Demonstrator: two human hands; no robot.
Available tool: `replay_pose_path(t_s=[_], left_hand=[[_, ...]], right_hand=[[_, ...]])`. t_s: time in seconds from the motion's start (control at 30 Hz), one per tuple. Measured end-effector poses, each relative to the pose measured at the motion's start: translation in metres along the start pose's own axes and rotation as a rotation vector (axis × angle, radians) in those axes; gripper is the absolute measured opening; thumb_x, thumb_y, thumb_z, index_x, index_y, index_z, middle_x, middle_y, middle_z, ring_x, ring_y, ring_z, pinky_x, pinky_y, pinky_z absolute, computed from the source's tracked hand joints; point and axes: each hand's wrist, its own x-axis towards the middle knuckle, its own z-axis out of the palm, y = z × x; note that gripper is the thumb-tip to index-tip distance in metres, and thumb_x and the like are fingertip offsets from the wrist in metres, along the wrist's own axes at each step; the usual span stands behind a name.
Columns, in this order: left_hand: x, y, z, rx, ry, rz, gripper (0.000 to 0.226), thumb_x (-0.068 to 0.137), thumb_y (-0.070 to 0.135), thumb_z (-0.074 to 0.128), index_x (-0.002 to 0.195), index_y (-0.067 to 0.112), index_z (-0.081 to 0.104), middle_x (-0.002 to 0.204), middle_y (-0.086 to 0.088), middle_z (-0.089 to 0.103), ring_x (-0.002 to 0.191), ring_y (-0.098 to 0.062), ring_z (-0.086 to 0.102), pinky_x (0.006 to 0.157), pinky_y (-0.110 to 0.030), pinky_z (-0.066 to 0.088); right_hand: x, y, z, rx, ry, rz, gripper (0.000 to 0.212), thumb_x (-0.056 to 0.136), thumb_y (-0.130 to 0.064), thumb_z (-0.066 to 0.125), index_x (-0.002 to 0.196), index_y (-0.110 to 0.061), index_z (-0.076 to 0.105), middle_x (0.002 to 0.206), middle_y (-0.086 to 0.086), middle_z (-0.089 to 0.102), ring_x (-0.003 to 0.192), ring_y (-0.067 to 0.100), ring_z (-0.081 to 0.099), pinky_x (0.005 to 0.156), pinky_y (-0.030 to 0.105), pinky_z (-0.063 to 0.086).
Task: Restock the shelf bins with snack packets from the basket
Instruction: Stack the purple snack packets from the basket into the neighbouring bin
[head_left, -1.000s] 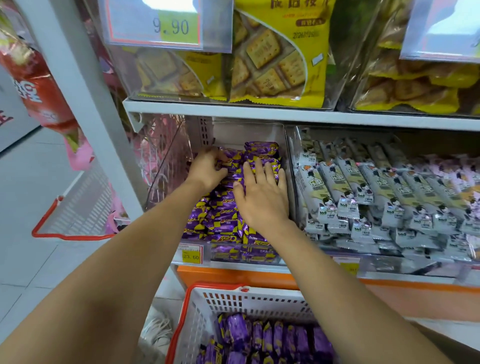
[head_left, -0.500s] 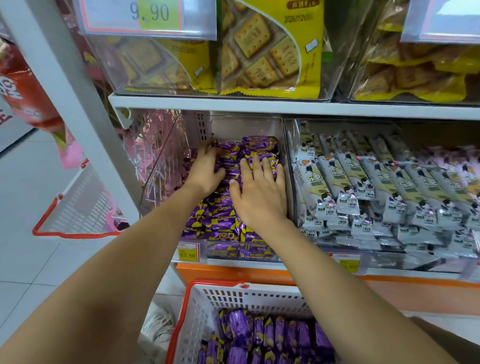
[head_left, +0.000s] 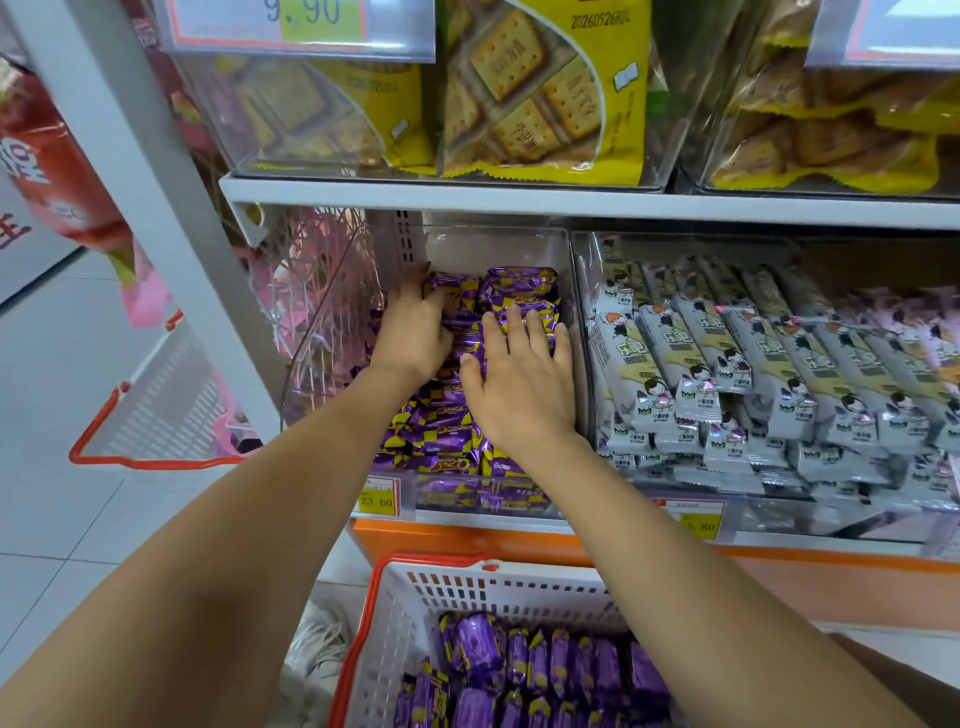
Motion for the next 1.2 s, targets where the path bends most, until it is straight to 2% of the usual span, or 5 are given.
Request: replay_pose_path(t_s=[0.37, 0.67, 0.83, 1.03, 1.2], left_hand=[[0.003, 0.01, 0.002, 0.08, 0.012, 0.065, 0.035, 0.083, -0.005, 0.054, 0.116, -0.001, 0.064, 0.135, -0.018, 0.045, 0.109, -0.041, 0.054, 0.084, -0.046, 0.048], [0.015, 0.005, 0.007, -0.01, 0.041, 0.145, 0.034, 0.077, -0.007, 0.055, 0.11, -0.008, 0.064, 0.13, -0.022, 0.048, 0.117, -0.041, 0.049, 0.095, -0.043, 0.046], [0.024, 0.006, 0.013, -0.053, 0.127, -0.011, 0.028, 0.077, -0.001, 0.06, 0.104, -0.003, 0.064, 0.125, -0.028, 0.044, 0.115, -0.043, 0.046, 0.091, -0.042, 0.044], [0.034, 0.01, 0.016, -0.172, 0.131, -0.345, 0.058, 0.086, 0.011, 0.068, 0.136, 0.001, 0.04, 0.131, -0.024, 0.049, 0.118, -0.039, 0.05, 0.089, -0.039, 0.041], [0.042, -0.002, 0.016, -0.343, 0.114, -0.314, 0.044, 0.077, 0.008, 0.075, 0.118, 0.009, 0.06, 0.117, -0.012, 0.064, 0.106, -0.029, 0.061, 0.084, -0.033, 0.046]], right_hand=[[-0.001, -0.001, -0.001, 0.001, 0.012, -0.012, 0.061, 0.101, -0.045, 0.022, 0.155, -0.016, 0.017, 0.162, 0.015, 0.01, 0.15, 0.03, 0.002, 0.119, 0.05, -0.01], [-0.002, -0.001, 0.0, 0.021, 0.013, -0.01, 0.061, 0.101, -0.044, 0.023, 0.155, -0.016, 0.016, 0.162, 0.014, 0.009, 0.15, 0.029, 0.001, 0.119, 0.05, -0.009], [-0.003, -0.001, -0.001, 0.031, 0.018, -0.01, 0.061, 0.101, -0.045, 0.023, 0.155, -0.016, 0.017, 0.162, 0.014, 0.009, 0.15, 0.029, 0.001, 0.119, 0.049, -0.011], [-0.003, -0.001, 0.0, 0.033, 0.025, -0.011, 0.061, 0.101, -0.044, 0.023, 0.154, -0.016, 0.017, 0.162, 0.015, 0.01, 0.15, 0.03, 0.002, 0.119, 0.05, -0.011], [-0.003, -0.002, 0.0, 0.027, 0.027, -0.013, 0.061, 0.101, -0.045, 0.023, 0.154, -0.016, 0.017, 0.162, 0.015, 0.01, 0.15, 0.03, 0.002, 0.118, 0.05, -0.011]])
